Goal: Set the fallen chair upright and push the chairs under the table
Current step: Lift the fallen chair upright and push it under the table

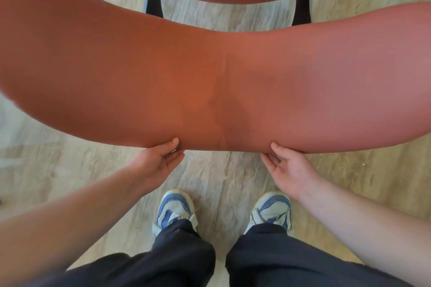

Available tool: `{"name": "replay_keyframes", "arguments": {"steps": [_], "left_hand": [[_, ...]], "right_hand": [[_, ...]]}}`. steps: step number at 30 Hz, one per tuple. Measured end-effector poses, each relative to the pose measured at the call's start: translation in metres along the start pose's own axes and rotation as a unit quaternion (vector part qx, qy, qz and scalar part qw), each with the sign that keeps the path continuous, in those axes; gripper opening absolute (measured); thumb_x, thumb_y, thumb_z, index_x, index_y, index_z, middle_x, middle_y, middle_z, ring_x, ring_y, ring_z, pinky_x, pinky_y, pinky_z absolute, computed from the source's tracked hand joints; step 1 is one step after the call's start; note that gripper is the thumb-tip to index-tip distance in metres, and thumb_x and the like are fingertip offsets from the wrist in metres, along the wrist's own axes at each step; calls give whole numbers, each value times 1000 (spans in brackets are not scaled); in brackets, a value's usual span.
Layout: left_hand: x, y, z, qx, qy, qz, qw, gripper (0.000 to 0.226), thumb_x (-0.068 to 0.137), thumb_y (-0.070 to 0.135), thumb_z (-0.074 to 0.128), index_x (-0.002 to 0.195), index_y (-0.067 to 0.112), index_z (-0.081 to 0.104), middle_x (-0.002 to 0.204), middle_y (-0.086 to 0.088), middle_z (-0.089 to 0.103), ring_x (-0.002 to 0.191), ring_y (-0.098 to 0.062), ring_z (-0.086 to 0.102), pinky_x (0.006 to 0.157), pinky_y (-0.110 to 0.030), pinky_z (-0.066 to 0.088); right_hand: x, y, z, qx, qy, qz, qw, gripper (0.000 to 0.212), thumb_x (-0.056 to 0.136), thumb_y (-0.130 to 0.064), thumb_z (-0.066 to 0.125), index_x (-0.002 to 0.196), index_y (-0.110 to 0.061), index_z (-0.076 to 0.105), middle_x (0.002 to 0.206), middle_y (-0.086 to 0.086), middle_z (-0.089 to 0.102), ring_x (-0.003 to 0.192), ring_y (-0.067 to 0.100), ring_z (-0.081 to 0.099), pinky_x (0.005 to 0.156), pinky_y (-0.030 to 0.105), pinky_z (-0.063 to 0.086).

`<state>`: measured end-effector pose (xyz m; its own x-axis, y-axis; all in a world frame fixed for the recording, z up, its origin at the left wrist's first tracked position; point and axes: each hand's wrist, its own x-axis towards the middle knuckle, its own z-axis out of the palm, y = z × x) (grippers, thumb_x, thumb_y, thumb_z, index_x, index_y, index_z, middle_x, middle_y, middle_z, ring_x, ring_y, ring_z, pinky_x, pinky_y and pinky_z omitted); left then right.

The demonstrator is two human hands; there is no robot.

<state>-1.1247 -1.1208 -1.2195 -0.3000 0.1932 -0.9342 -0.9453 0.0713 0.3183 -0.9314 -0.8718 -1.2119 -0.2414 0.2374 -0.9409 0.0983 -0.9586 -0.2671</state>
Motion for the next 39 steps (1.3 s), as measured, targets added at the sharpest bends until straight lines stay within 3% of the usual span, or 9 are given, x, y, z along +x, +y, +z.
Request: {"name": "replay_keyframes", "arguments": {"steps": [4,9,15,19,24,31,34,37,39], "left_hand": [[-48,29,12,27,4,3,1000,36,94,7,70,129,13,65,128,-4,74,113,-20,72,85,-32,60],[-126,78,43,45,23,26,998,68,75,25,83,137,12,59,127,0,74,116,-20,71,83,-29,61],[-205,143,91,42,50,63,996,48,98,22,72,140,10,54,136,-9,67,117,-27,69,103,-42,54],[-247,189,128,34,70,92,993,30,98,24,72,123,13,59,129,-9,68,114,-29,70,94,-44,57],[-291,246,174,26,80,158,984,31,99,23,71,124,9,61,129,-6,71,112,-25,72,90,-41,61],[-333,326,230,58,103,208,971,27,96,32,74,110,10,66,110,-3,78,90,-17,80,70,-30,64],[-340,364,248,39,102,212,971,37,90,36,80,112,10,68,103,-4,81,92,-23,80,67,-37,65],[-342,409,268,0,76,203,976,51,81,39,88,119,14,66,106,-4,82,93,-26,80,62,-47,64],[-342,434,284,-25,56,198,978,58,80,36,88,128,18,61,117,-5,79,99,-29,78,62,-53,63]], "right_hand": [[-52,-21,19,-16,4,-1,1000,35,94,0,66,128,-8,62,129,10,71,120,22,68,103,38,54],[-126,-61,56,-68,10,-39,997,32,96,-10,70,125,-16,61,135,9,69,117,21,69,100,36,56],[-209,-112,116,-114,28,-101,988,23,96,-20,71,117,-24,61,135,4,68,112,21,69,84,30,61],[-249,-149,153,-142,49,-159,976,32,96,-23,71,125,-18,59,132,5,69,113,24,71,72,26,63],[-284,-199,201,-136,46,-213,967,34,95,-24,72,126,-12,61,128,7,71,115,26,70,70,30,64],[-323,-269,267,-111,5,-225,968,39,92,-26,75,127,-17,61,131,3,69,121,25,67,74,43,66],[-329,-303,297,-106,-8,-207,973,41,89,-24,77,126,-20,59,129,3,68,118,26,66,66,45,65],[-333,-340,328,-71,-20,-136,988,50,86,-20,76,132,-22,57,130,10,66,114,33,67,79,60,61],[-334,-359,344,-71,-55,-118,989,40,88,-19,74,125,-25,61,130,11,66,111,33,67,85,64,59]]}}
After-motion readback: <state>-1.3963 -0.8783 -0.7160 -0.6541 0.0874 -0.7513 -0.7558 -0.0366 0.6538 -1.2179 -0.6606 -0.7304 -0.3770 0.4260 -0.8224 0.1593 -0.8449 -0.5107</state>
